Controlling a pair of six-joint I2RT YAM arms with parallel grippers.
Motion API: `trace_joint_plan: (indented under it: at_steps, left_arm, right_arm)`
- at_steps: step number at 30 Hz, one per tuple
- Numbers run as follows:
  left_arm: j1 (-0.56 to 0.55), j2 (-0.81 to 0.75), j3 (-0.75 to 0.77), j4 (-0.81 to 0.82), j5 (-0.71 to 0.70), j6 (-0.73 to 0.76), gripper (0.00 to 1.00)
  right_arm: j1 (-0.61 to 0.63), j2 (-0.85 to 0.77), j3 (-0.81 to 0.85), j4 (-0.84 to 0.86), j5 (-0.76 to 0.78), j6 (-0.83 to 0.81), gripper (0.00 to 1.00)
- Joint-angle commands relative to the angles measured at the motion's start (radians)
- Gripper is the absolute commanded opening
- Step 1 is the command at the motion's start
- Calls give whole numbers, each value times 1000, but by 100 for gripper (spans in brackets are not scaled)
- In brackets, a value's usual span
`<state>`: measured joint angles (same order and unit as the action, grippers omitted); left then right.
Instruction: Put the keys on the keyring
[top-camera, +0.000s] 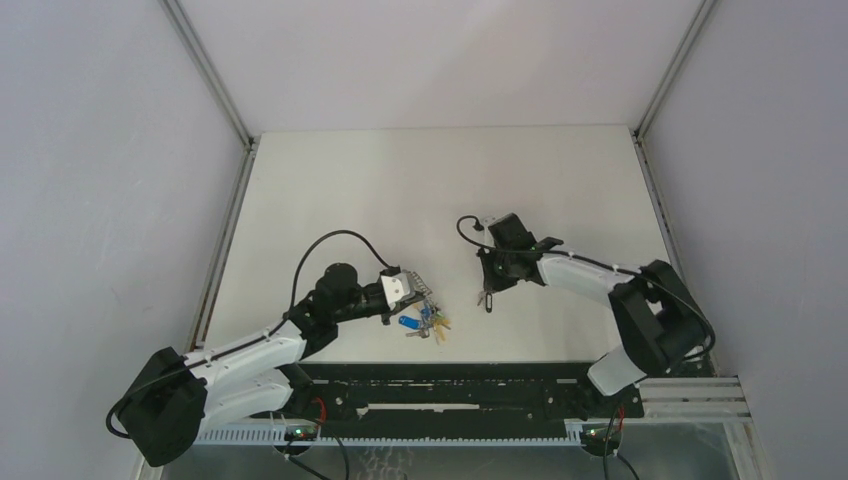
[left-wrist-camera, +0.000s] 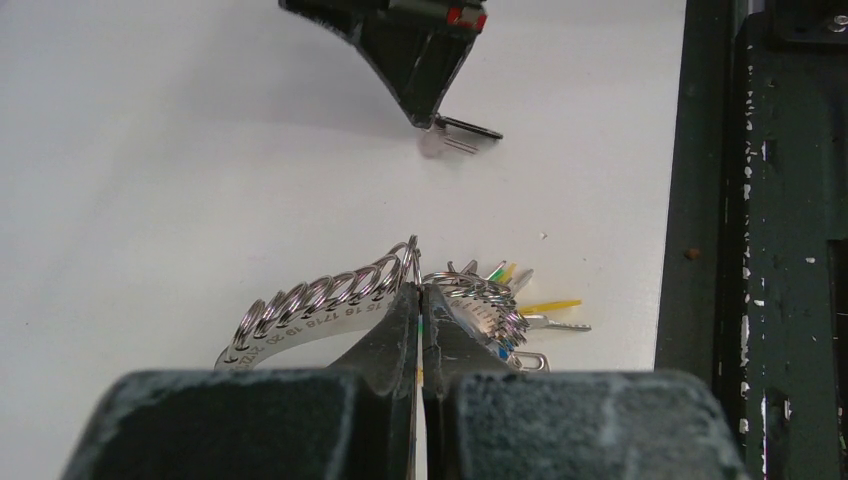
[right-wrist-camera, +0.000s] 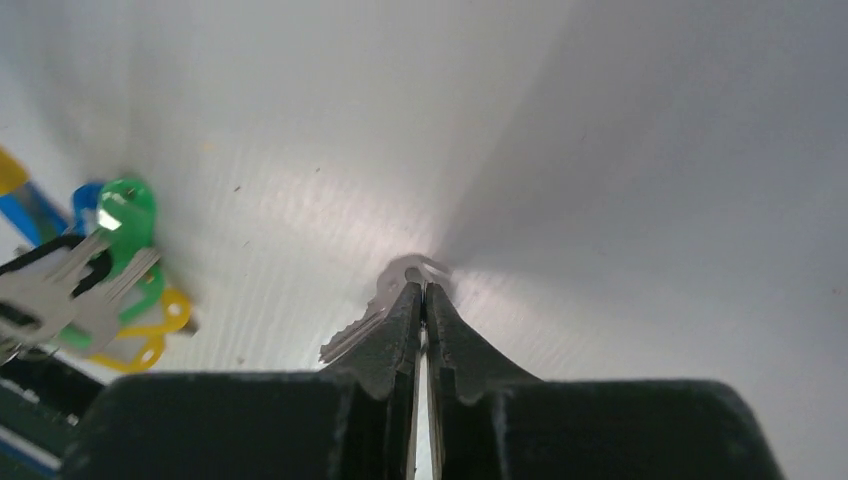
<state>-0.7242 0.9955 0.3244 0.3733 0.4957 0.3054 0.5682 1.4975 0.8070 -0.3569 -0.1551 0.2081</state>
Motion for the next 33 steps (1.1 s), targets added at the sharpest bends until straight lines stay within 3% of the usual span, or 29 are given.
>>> trace_joint_plan:
  at_steps: [1,4,9,12,17,26,33]
  left_arm:
    - [6,-9,11,56,10,-11,0]
    - [8,-11,8,56,19,-6,0]
    - [9,-9,6,62,26,-2,0]
    - [10,-7,7,62,27,-2,0]
    - [11,-8,8,63,43,2,0]
    - [11,-24,0,64,85,12,0]
    - [10,-23,4,56,107,18,0]
  right_arm:
    - [-5,84,76,55,55,25,6]
    - [-3,108,89,80,49,-4,20]
    - [36,-2,37,141,-11,-168,55]
    - [65,-119,-35,218,-88,-284,64]
    - [130,-233,-111,324,-240,-422,65]
    - [194,-205,-113,445,-285,-500,65]
    - [196,-167,-75,439,-306,-505,65]
